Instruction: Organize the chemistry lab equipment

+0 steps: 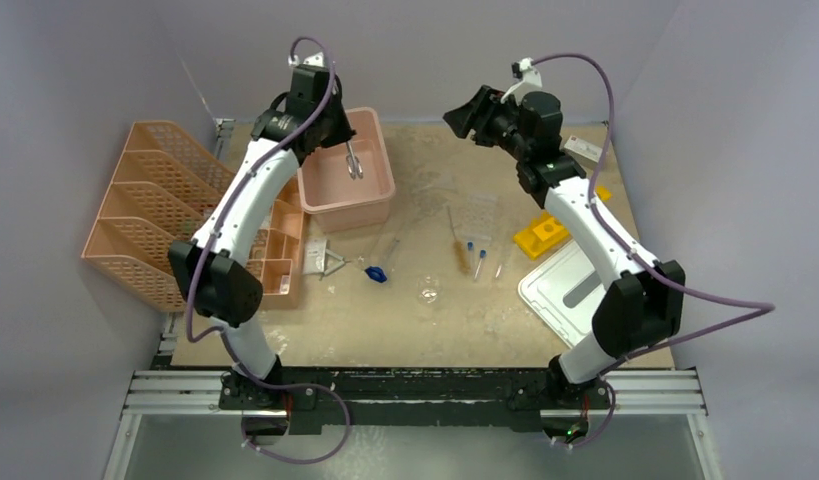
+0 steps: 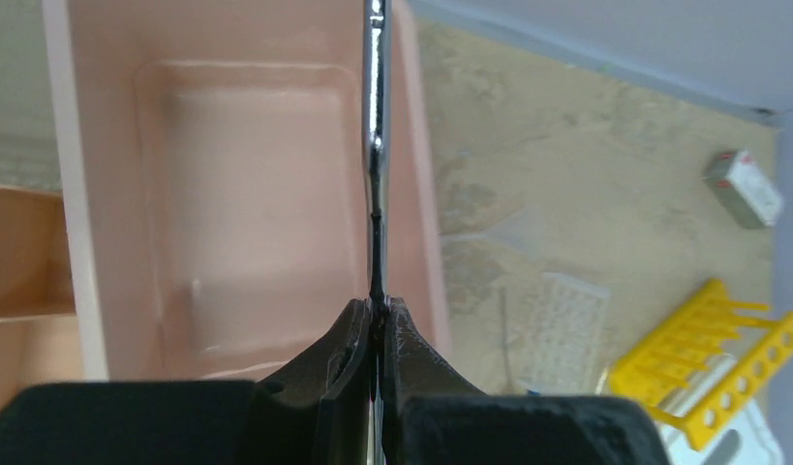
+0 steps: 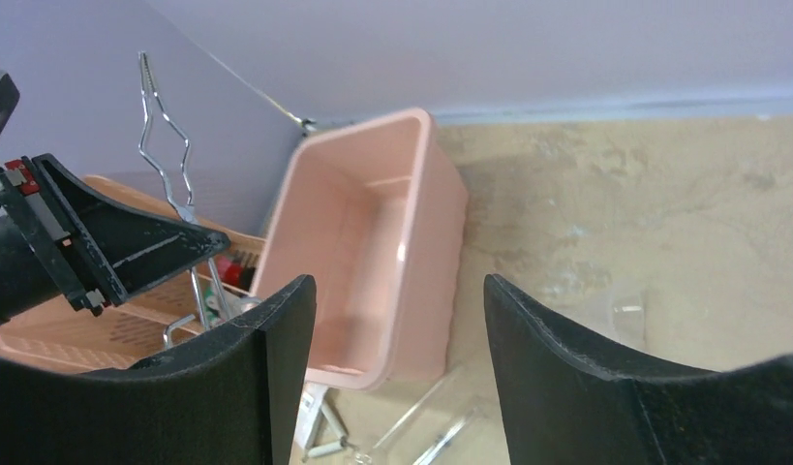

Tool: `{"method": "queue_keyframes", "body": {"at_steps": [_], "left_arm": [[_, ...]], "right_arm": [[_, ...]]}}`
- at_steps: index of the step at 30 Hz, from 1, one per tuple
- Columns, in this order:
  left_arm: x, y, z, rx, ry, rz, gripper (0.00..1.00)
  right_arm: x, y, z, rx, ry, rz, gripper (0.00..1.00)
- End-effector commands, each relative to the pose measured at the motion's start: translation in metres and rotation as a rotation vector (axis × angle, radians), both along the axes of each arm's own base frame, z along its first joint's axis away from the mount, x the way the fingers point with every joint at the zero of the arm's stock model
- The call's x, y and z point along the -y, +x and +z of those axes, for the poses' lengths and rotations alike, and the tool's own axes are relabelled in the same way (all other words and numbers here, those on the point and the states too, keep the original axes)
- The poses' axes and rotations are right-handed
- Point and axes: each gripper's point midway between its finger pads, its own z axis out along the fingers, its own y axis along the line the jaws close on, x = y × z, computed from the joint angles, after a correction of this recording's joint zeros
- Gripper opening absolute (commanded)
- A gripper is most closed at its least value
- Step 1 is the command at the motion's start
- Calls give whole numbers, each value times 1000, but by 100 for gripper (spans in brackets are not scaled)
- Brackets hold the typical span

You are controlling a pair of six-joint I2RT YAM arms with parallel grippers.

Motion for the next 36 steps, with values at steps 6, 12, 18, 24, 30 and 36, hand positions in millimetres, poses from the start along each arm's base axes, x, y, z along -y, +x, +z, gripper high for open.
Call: {"method": "queue_keyframes", "body": {"at_steps": [6, 12, 18, 24, 30, 36], "left_arm": [[-17, 52, -115, -243, 81, -17, 0], [4, 84, -185, -341, 14, -95, 0], [15, 89, -213, -391, -89, -127, 0], [15, 87, -222, -422, -149, -117, 14], [4, 91, -208, -399, -110, -82, 34], [-4, 84, -185, -371, -79, -72, 39]], "right_arm": [[2, 2, -48, -126, -109, 16, 65], [10, -1, -63, -96, -239, 34, 67], [26, -9, -61, -70, -315, -7, 69], [27, -6, -58, -79, -291, -35, 65], [24, 2, -50, -90, -276, -37, 64], [32, 0, -50, -85, -264, -85, 64]]}}
